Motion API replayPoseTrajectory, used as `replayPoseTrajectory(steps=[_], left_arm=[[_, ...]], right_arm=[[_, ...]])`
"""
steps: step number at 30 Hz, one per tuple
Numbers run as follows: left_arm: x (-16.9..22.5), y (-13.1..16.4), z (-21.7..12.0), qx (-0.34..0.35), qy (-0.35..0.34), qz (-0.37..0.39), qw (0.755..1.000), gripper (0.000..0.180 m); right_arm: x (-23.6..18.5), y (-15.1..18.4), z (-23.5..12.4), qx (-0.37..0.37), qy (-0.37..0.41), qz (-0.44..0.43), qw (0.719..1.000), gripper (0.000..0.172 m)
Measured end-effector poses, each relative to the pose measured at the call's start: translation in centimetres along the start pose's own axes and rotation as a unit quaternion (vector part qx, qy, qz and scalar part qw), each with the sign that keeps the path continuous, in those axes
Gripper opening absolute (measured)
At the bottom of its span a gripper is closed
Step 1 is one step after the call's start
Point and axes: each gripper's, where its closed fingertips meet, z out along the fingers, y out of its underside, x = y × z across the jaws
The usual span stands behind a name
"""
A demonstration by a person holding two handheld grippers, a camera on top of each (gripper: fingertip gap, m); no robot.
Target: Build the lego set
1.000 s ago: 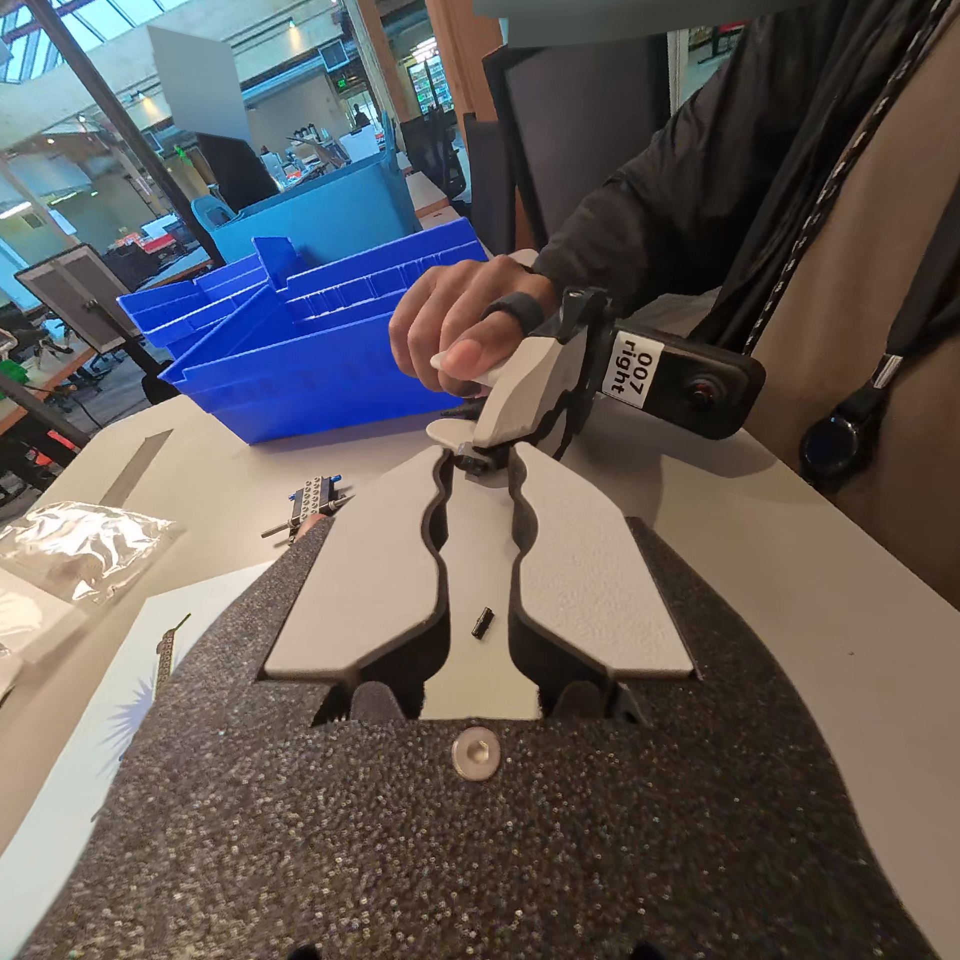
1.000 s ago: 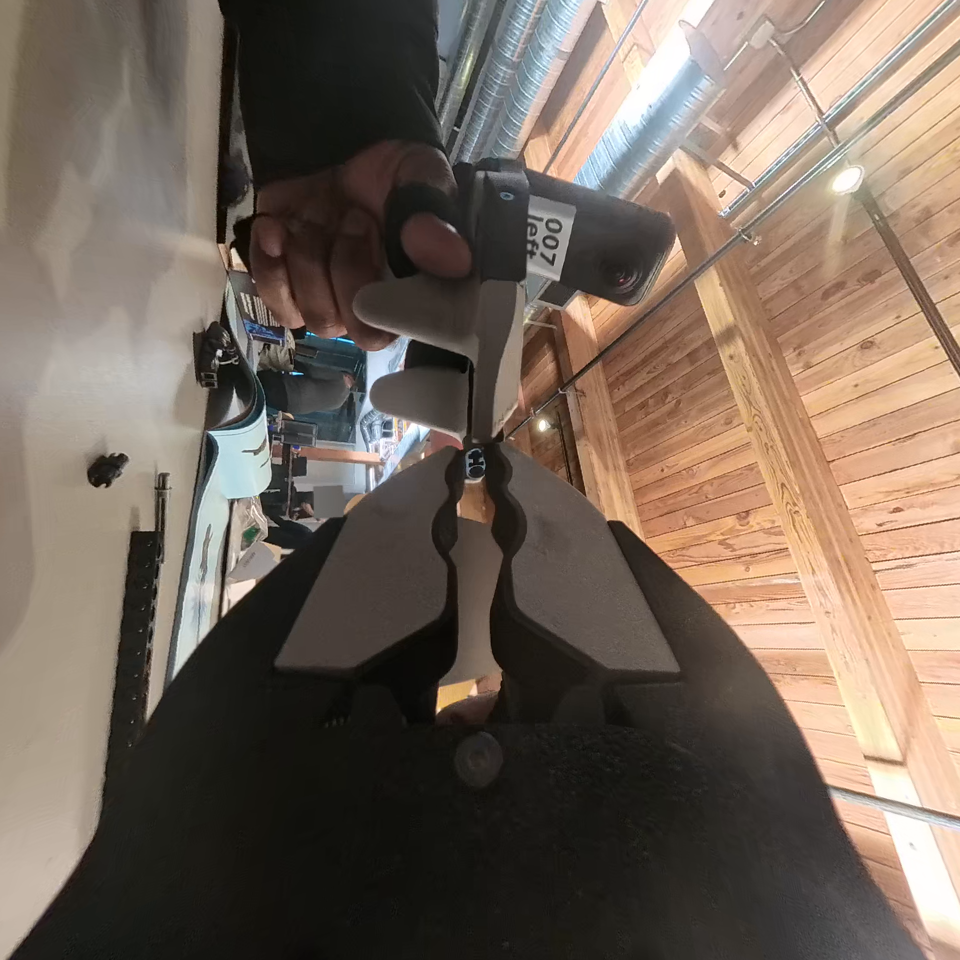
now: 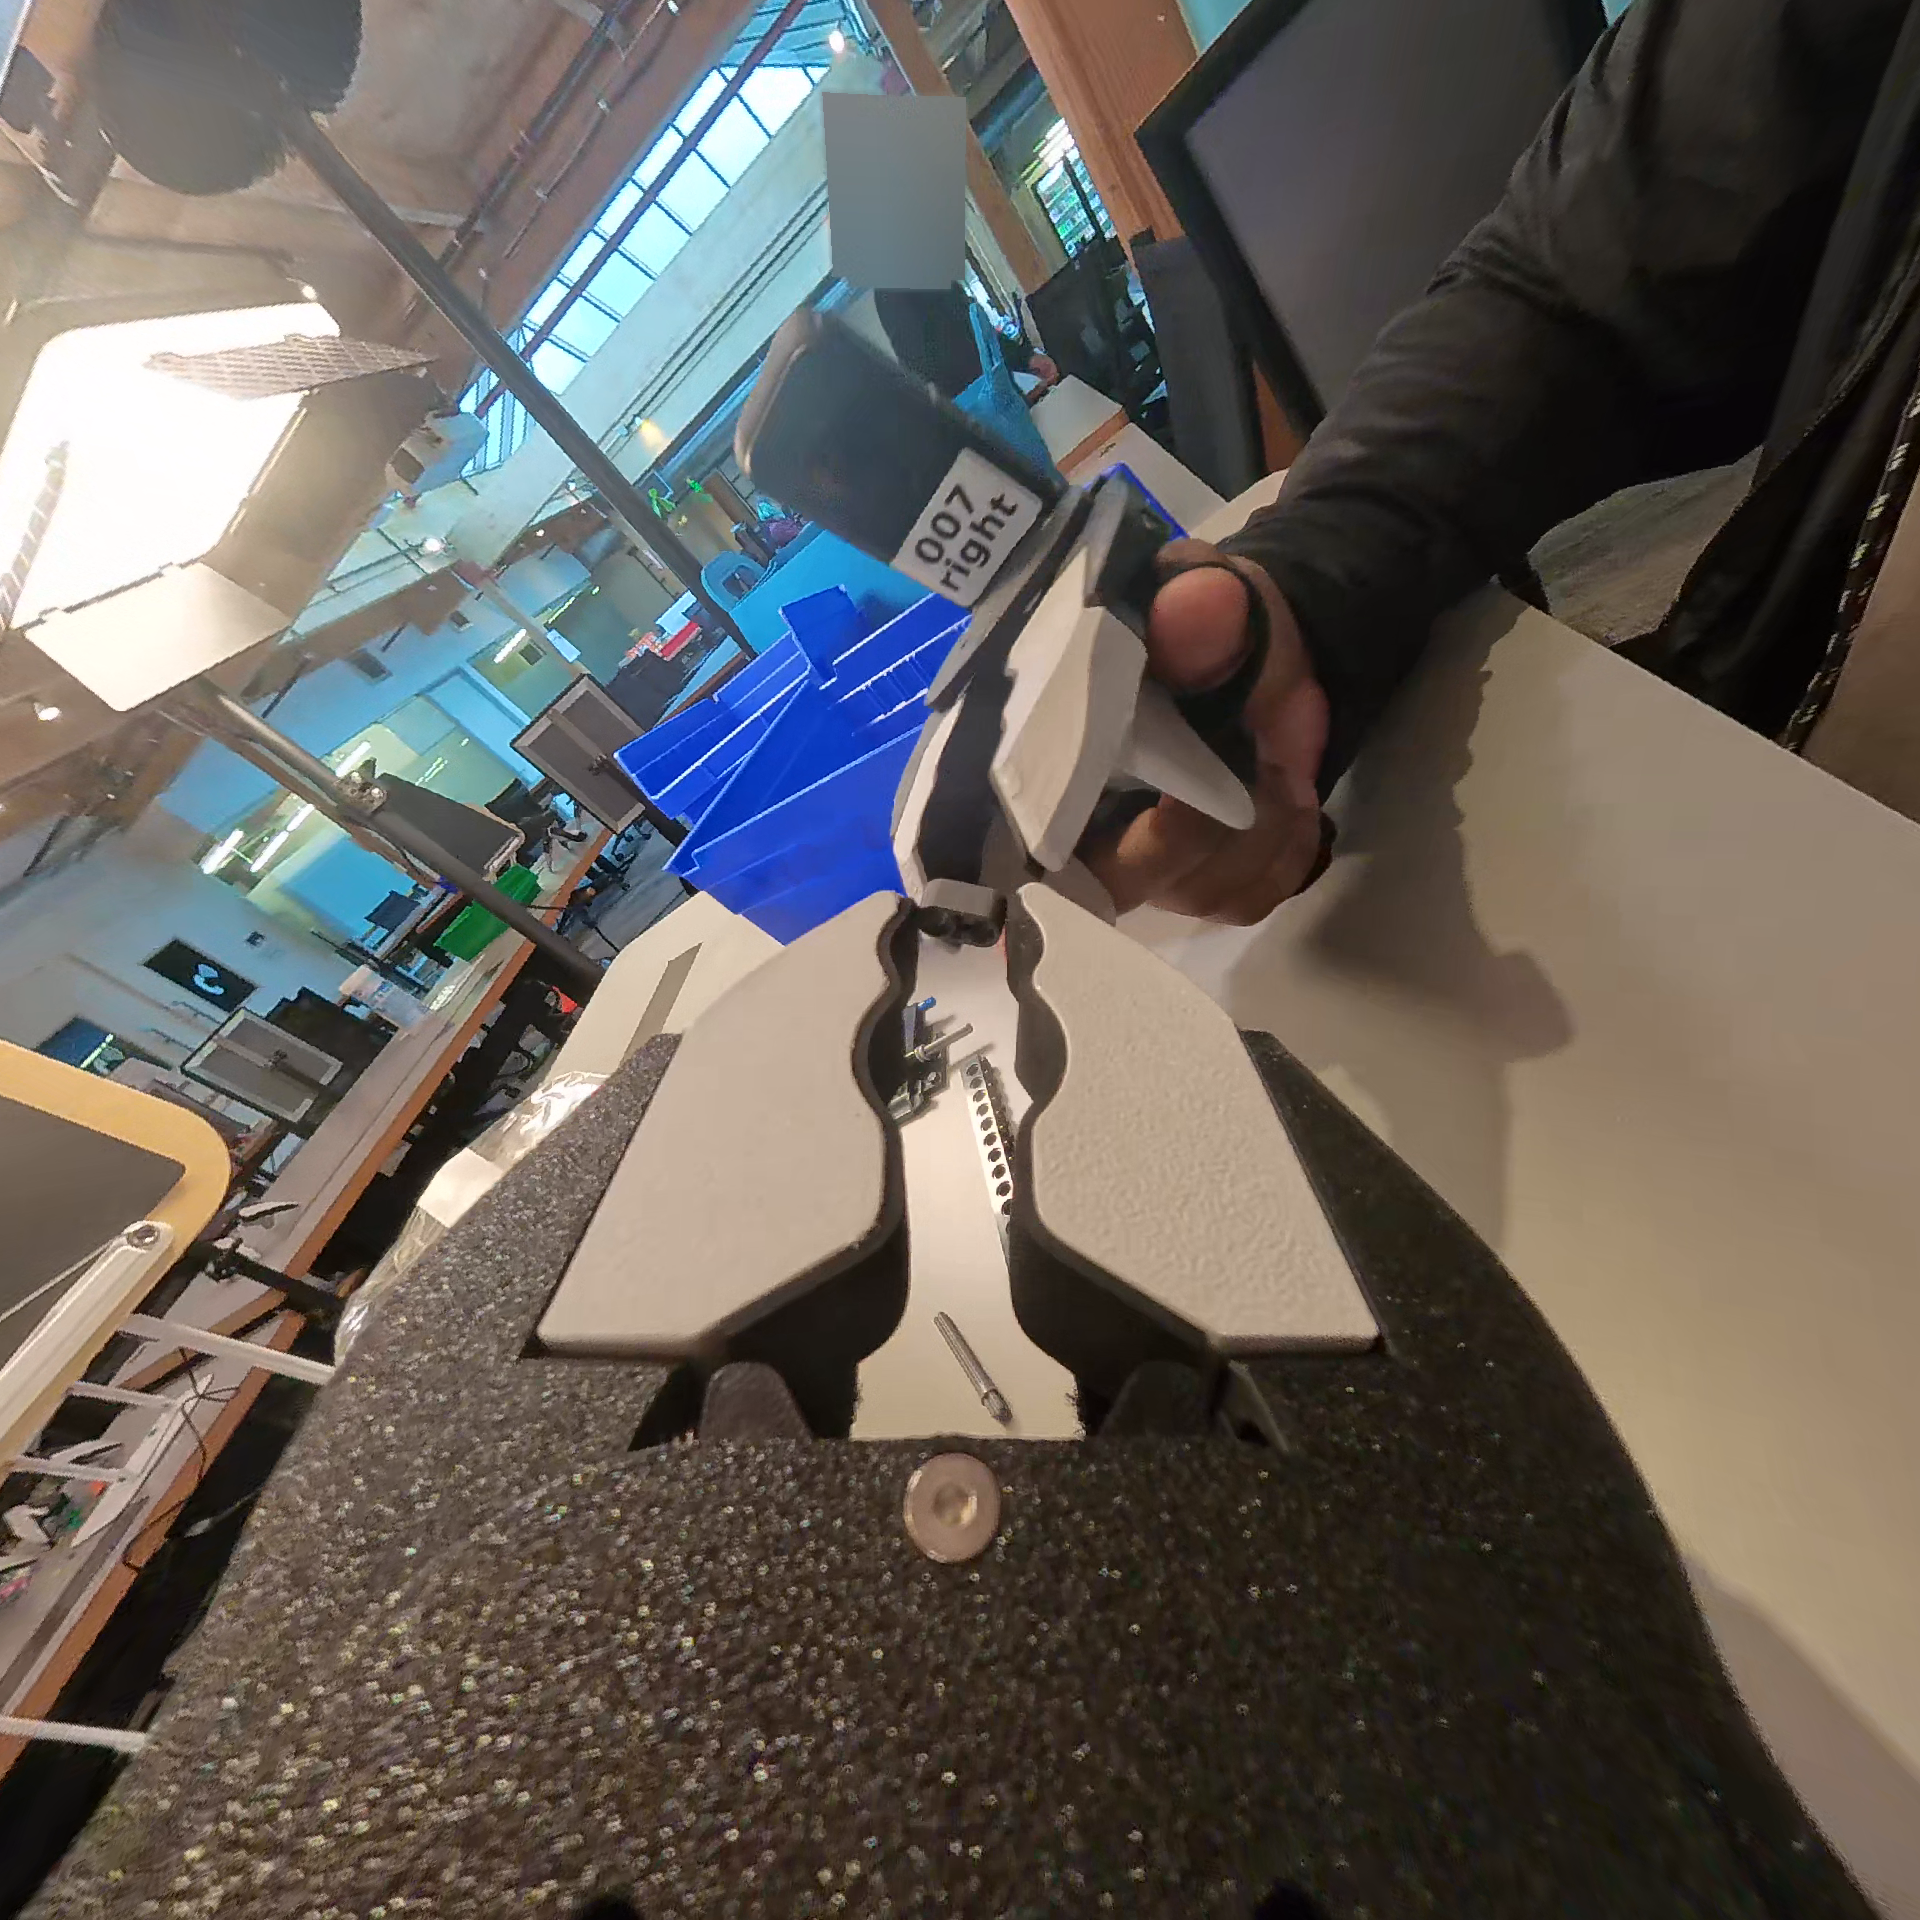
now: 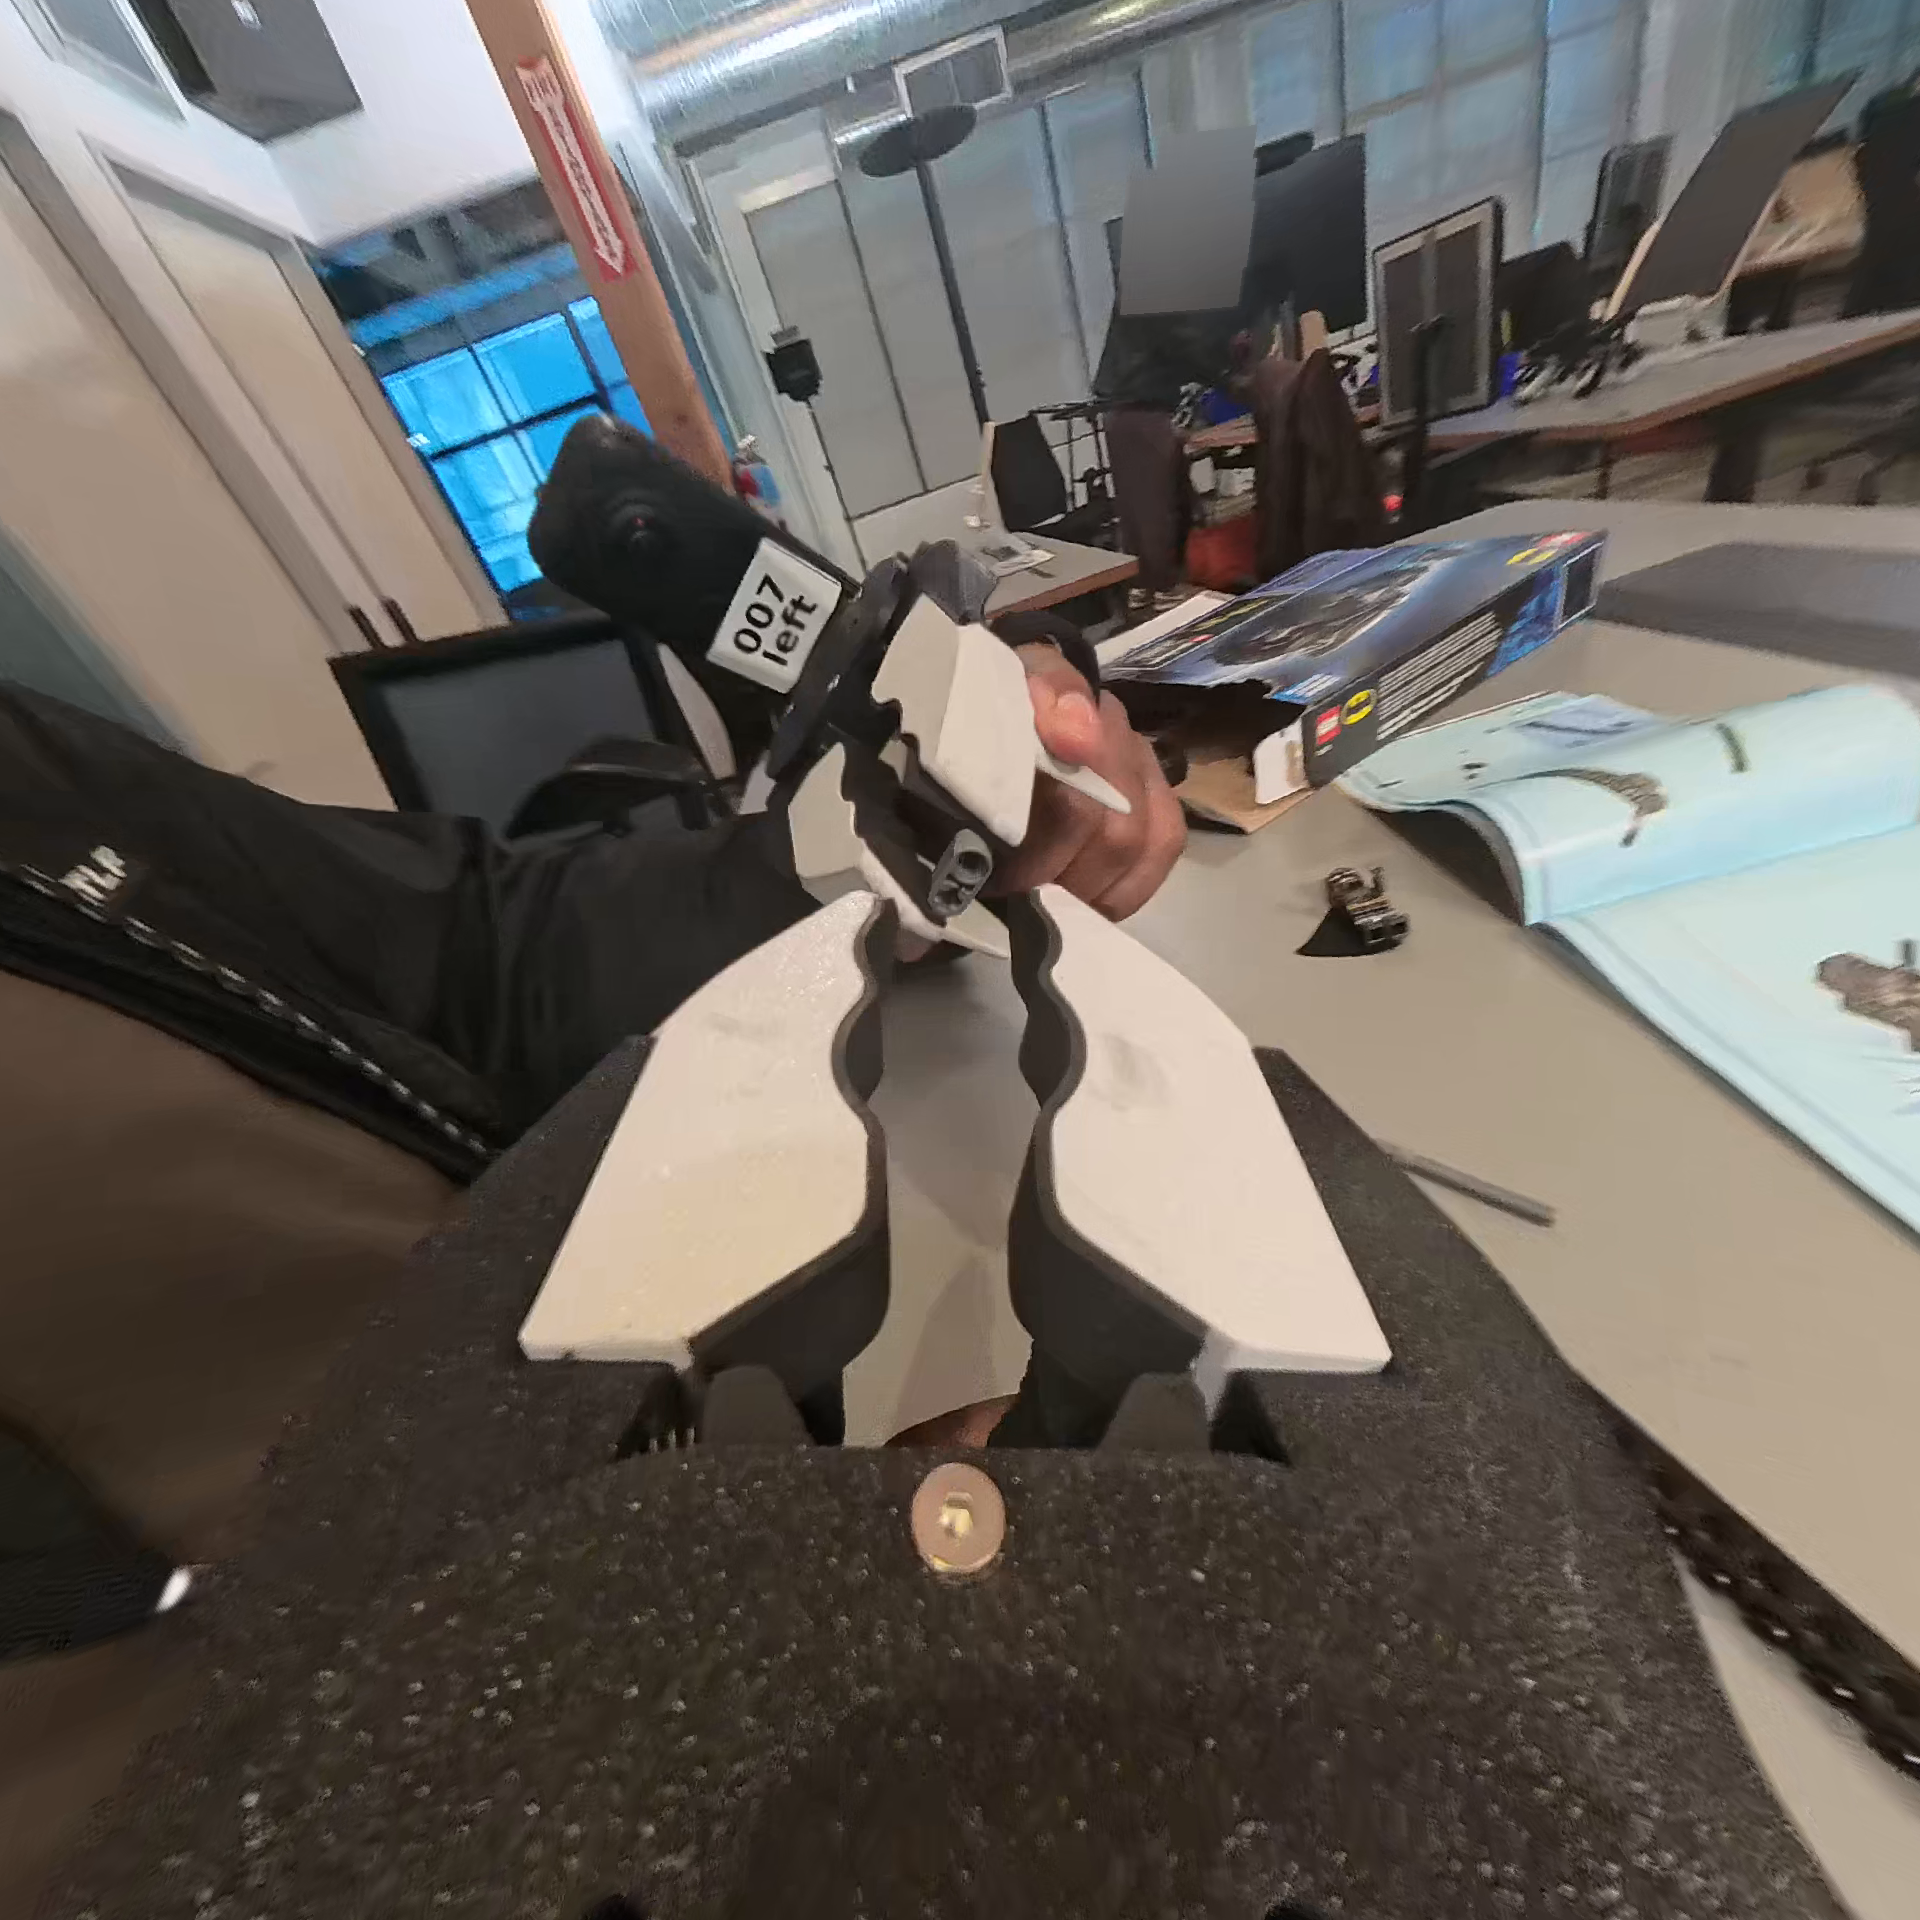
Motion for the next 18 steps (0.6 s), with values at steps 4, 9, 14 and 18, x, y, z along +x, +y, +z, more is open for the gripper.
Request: replayPoseTrajectory(steps=[4, 9, 14, 18], left_arm=[[0.4, 0.0, 0.3, -0.002, 0.005, 0.013, 1.0, 0.016], [0.9, 0.2, 0.6, -0.012, 0.013, 0.025, 1.0, 0.016], [1.1, 0.5, 0.8, -0.021, 0.014, 0.026, 0.999, 0.016], [0.6, 0.4, 0.9, -0.01, 0.012, -0.039, 0.999, 0.017]], right_arm=[[0.1, 0.1, -0.1, 0.001, -0.021, 0.058, 0.998, 0.021], [0.2, 0.4, -0.3, -0.011, -0.026, 0.073, 0.997, 0.015], [0.2, 0.6, -0.3, -0.017, -0.023, 0.055, 0.998, 0.009], [0.6, 0.3, -0.5, -0.008, -0.001, 0.004, 1.0, 0.008]])
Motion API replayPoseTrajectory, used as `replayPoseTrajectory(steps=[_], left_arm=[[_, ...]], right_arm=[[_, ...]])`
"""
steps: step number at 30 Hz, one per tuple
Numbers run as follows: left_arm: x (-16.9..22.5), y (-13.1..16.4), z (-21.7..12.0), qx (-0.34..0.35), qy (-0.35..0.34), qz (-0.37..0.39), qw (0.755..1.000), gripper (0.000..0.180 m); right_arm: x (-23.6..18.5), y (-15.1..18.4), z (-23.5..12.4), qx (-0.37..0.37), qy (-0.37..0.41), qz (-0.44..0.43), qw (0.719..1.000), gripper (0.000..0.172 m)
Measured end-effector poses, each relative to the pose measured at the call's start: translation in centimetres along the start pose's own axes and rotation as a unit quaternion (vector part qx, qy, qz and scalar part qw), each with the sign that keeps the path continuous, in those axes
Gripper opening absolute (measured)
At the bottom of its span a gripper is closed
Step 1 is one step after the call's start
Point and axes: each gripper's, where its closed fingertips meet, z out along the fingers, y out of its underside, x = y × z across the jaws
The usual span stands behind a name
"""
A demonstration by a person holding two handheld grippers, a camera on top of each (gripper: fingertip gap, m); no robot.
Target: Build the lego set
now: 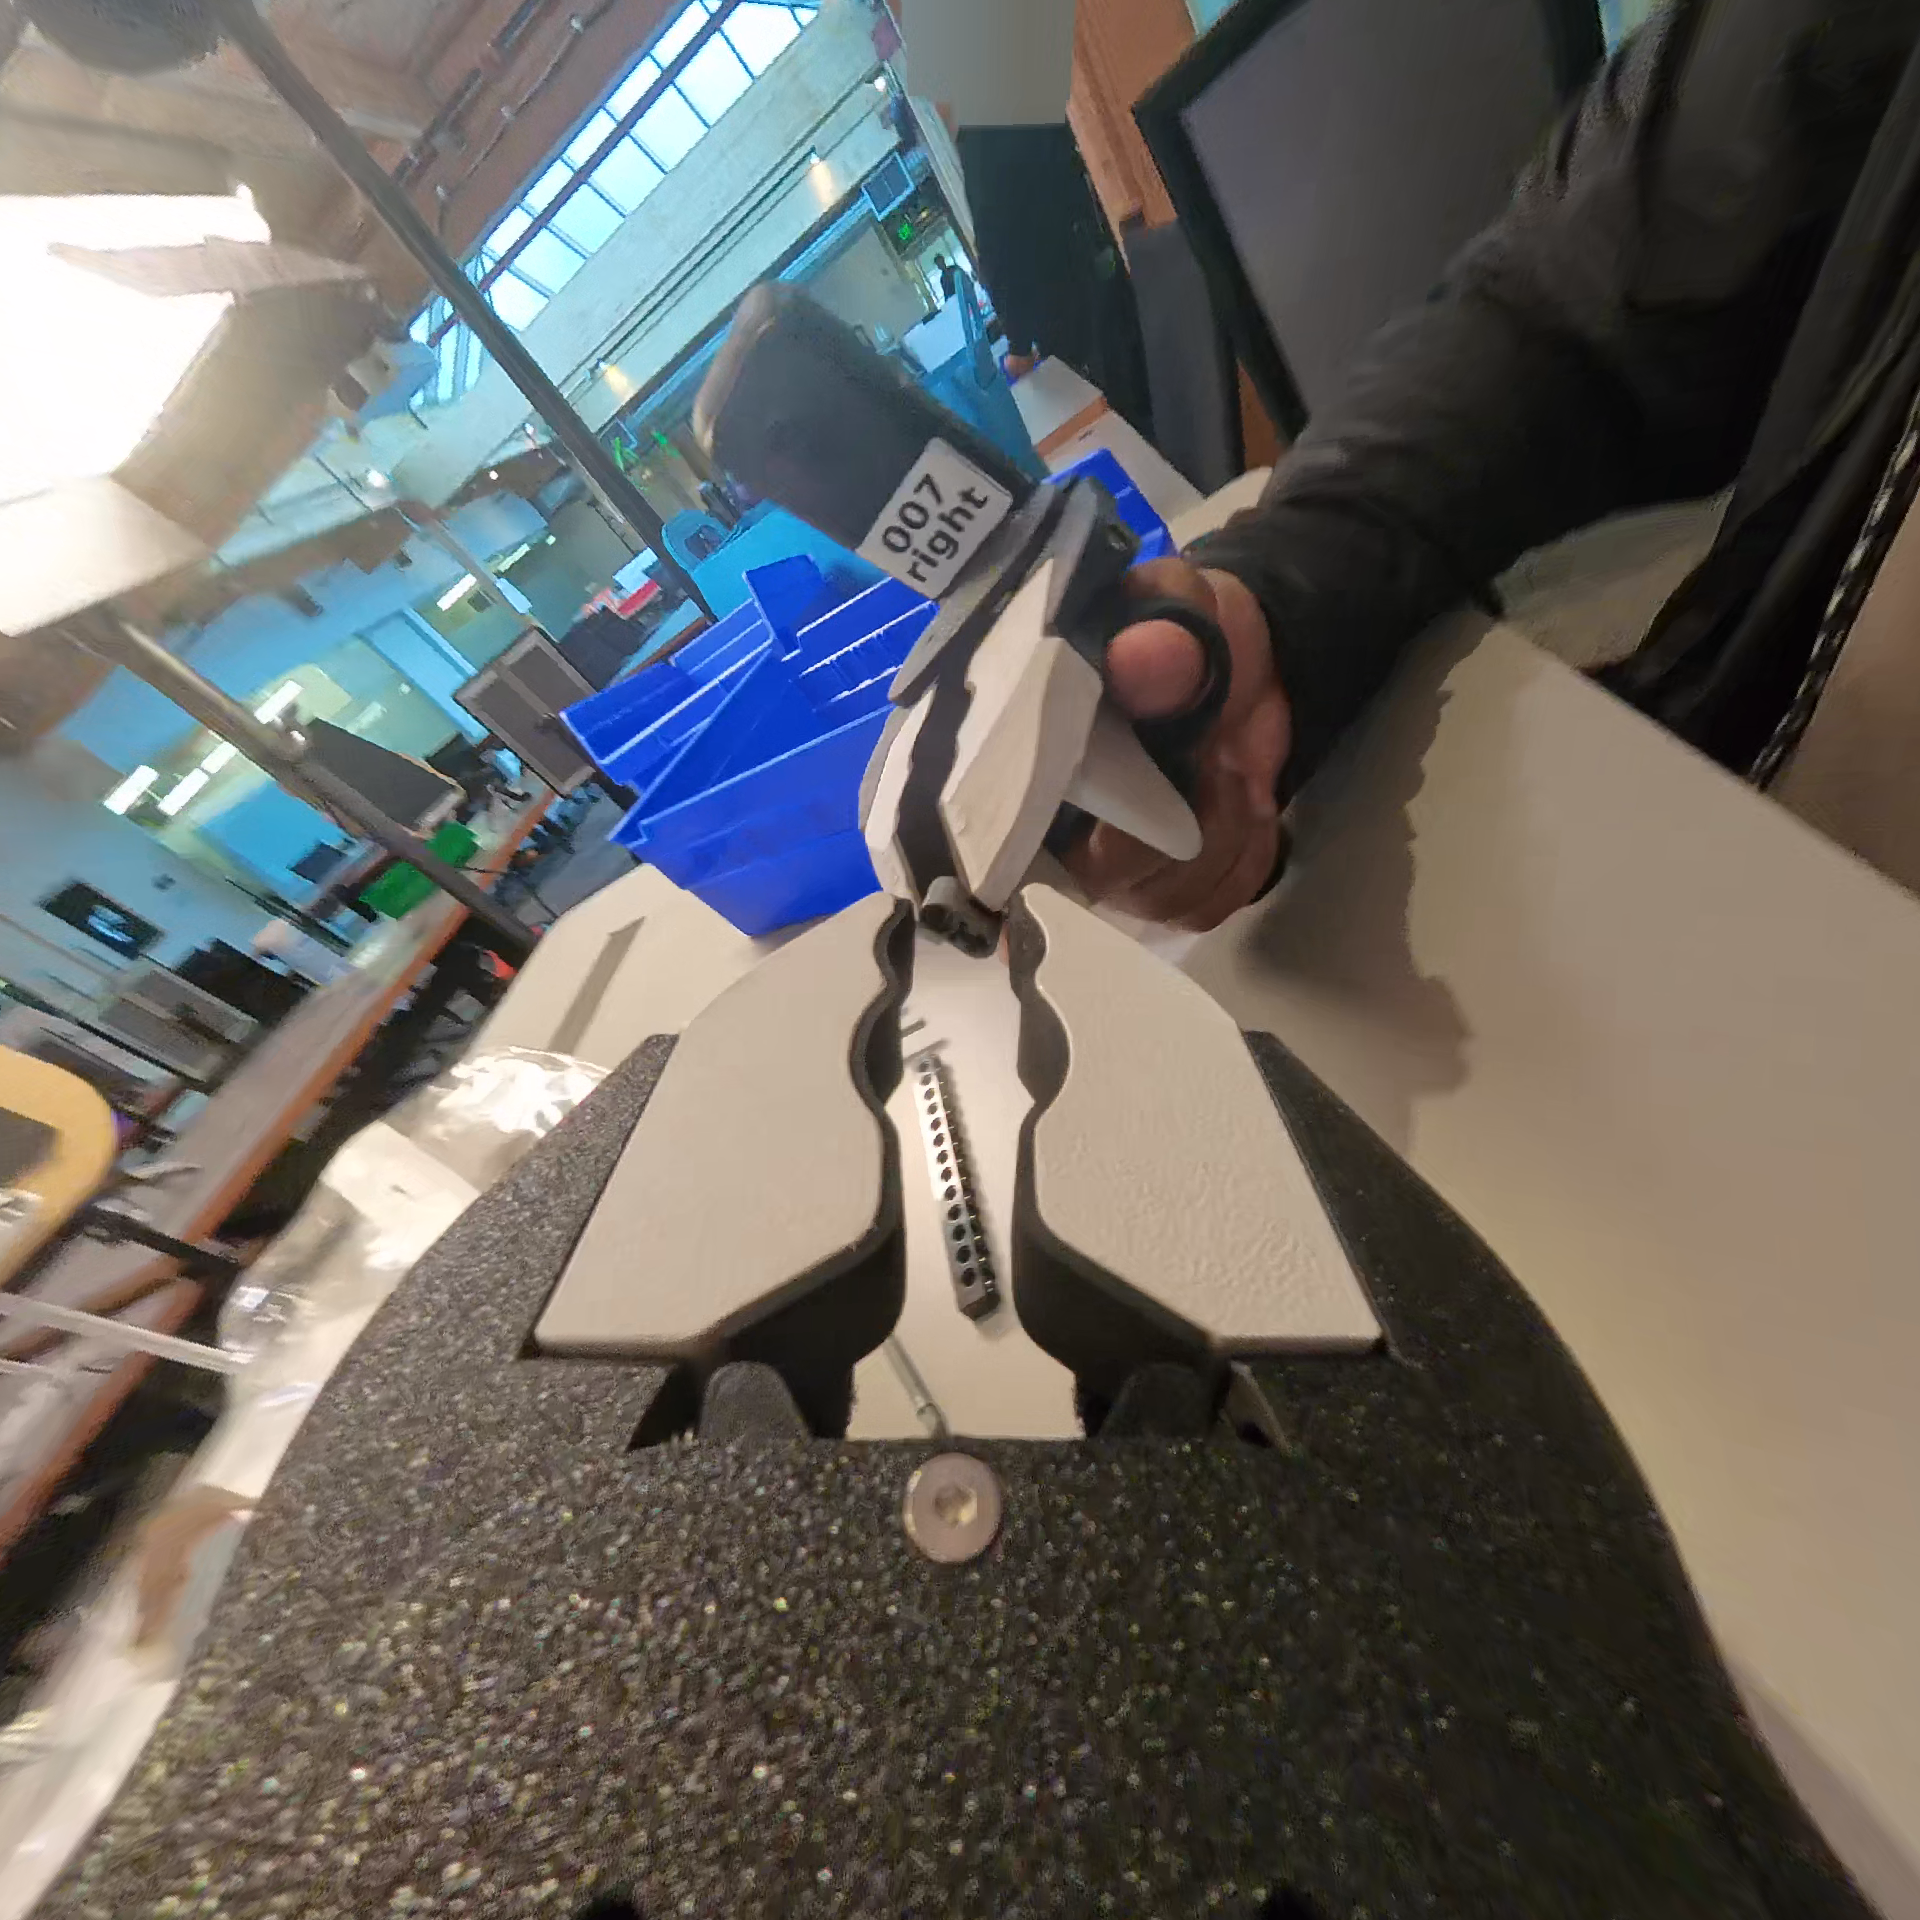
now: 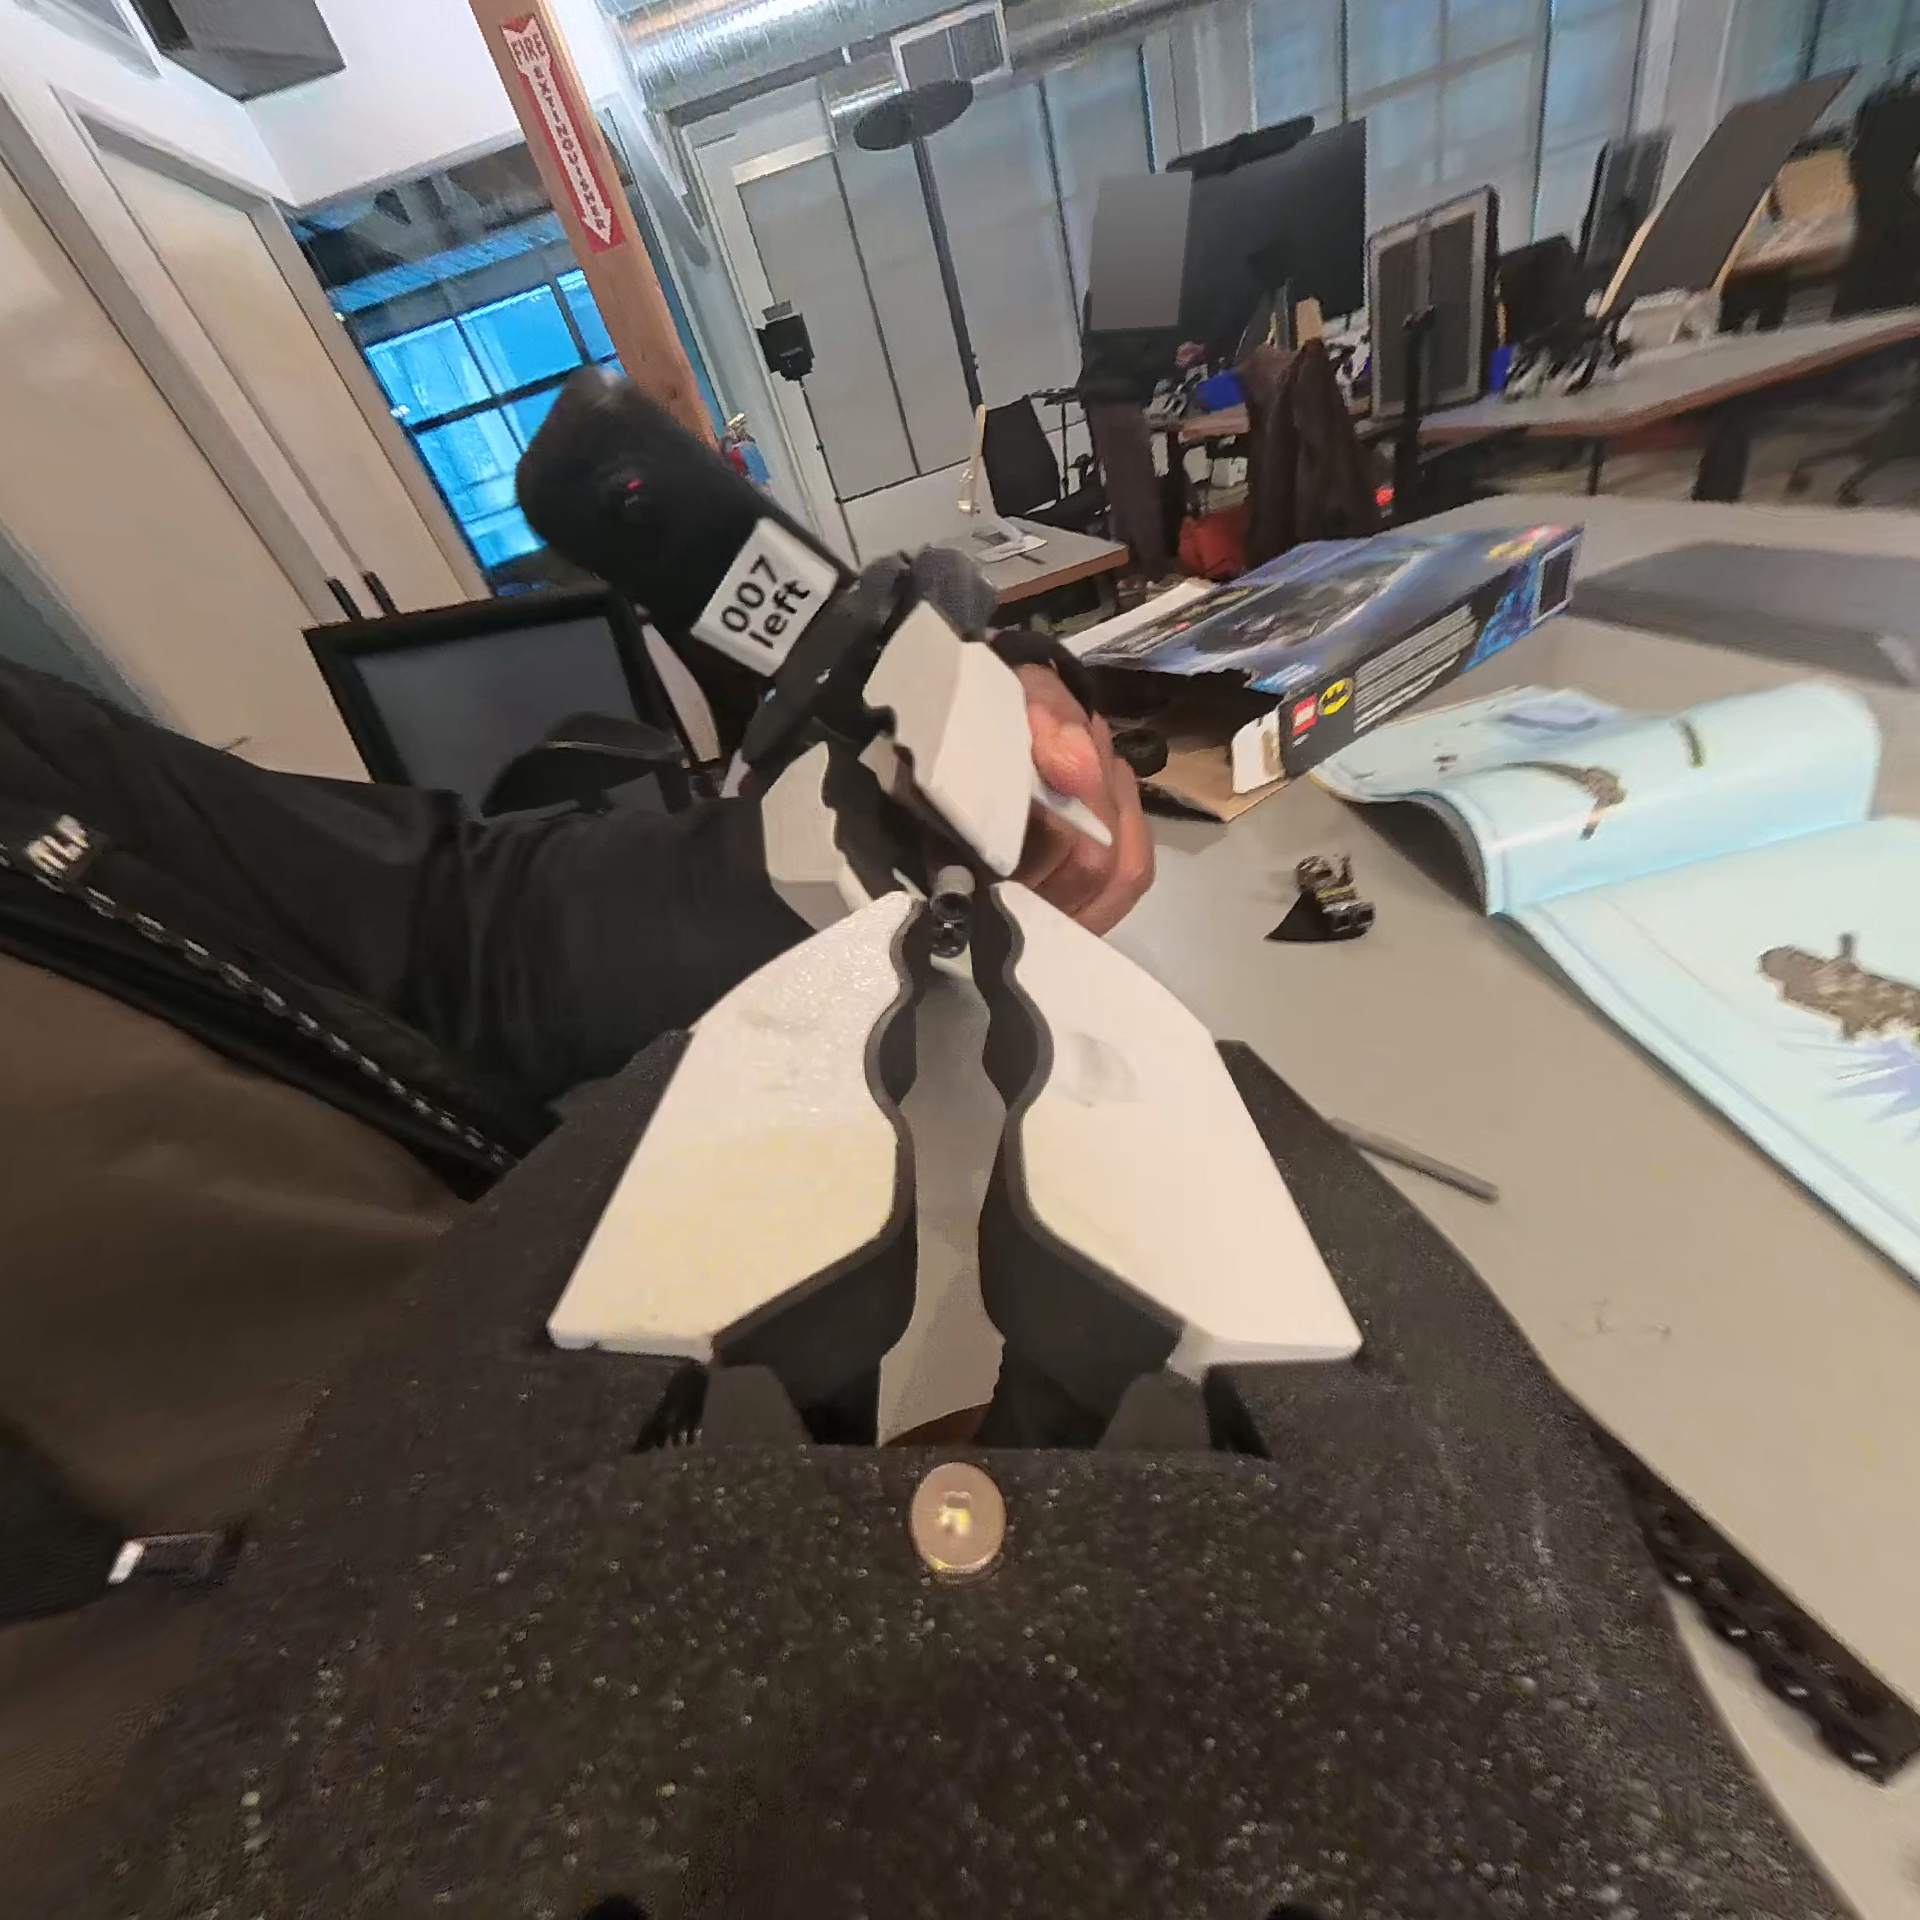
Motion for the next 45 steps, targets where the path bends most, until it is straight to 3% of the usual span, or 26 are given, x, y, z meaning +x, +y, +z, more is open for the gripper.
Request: replayPoseTrajectory(steps=[2, 5, 9, 32, 36, 39, 45], left_arm=[[-0.2, -0.2, 0.0, 0.018, 0.016, -0.073, 0.997, 0.019], [-0.3, -0.5, 0.1, 0.057, 0.069, -0.217, 0.972, 0.02], [0.2, -0.6, 0.1, 0.086, 0.125, -0.315, 0.937, 0.022], [0.4, 0.3, 0.6, 0.071, 0.13, -0.334, 0.931, 0.006], [-0.9, 0.1, 0.0, 0.096, 0.115, -0.366, 0.918, 0.005], [-2.0, -0.1, -0.8, 0.119, 0.109, -0.396, 0.904, 0.005], [-1.3, -0.3, -0.9, 0.131, 0.166, -0.454, 0.866, 0.005]], right_arm=[[0.0, -0.3, -0.3, 0.01, 0.006, -0.042, 0.999, 0.008], [-0.5, -0.7, -0.6, 0.021, 0.0, -0.083, 0.996, 0.008], [-0.8, -0.9, -0.7, 0.031, -0.004, -0.106, 0.994, 0.008], [0.1, -0.6, -0.4, 0.036, 0.004, -0.078, 0.996, 0.008], [0.5, -1.1, -0.8, 0.04, 0.038, -0.118, 0.991, 0.019], [1.2, -1.6, -1.1, 0.04, 0.1, -0.206, 0.973, 0.026], [0.6, -1.5, -0.9, 0.012, 0.184, -0.426, 0.886, 0.026]])
